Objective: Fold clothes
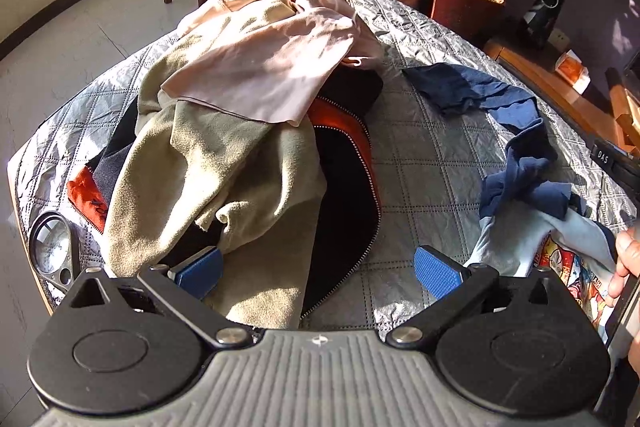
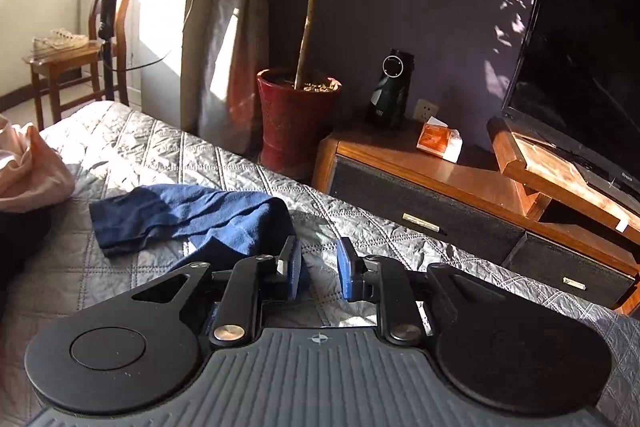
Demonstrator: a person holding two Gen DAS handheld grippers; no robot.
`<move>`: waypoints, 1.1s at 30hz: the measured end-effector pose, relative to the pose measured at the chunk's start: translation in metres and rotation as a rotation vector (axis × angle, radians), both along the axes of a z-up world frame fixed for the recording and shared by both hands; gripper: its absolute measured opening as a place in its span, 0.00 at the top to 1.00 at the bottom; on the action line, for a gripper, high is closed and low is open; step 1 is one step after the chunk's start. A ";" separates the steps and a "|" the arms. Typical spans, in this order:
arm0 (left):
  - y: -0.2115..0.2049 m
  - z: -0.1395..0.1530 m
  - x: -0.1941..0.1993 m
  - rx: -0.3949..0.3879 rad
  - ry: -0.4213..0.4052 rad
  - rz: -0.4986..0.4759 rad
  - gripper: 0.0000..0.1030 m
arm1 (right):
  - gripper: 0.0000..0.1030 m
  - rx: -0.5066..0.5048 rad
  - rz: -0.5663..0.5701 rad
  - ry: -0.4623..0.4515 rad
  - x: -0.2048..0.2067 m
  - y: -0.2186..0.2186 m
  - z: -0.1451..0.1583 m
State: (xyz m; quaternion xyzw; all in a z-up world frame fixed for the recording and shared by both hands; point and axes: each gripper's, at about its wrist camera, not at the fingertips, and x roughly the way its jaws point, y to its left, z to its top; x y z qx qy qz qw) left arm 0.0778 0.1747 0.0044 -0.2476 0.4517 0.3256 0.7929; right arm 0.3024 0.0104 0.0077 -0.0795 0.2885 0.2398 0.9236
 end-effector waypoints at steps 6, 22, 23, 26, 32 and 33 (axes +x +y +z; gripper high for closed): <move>-0.001 0.002 -0.002 0.004 -0.007 0.012 0.01 | 0.28 0.000 0.083 0.244 0.009 0.028 -0.018; 0.001 0.001 -0.004 -0.011 -0.013 0.027 0.01 | 0.84 0.102 0.302 0.144 -0.017 0.103 -0.020; 0.001 0.000 -0.004 -0.008 -0.009 0.027 0.01 | 0.56 0.127 0.324 0.160 -0.020 0.104 -0.017; 0.001 -0.003 -0.004 -0.012 0.005 0.028 0.01 | 0.37 0.192 0.329 0.218 -0.024 0.090 -0.012; 0.001 0.000 -0.004 -0.022 -0.010 0.023 0.01 | 0.37 0.116 0.026 0.233 -0.010 -0.018 -0.021; 0.001 -0.001 -0.004 -0.026 -0.011 0.022 0.01 | 0.36 0.062 -0.037 0.266 -0.002 -0.041 -0.030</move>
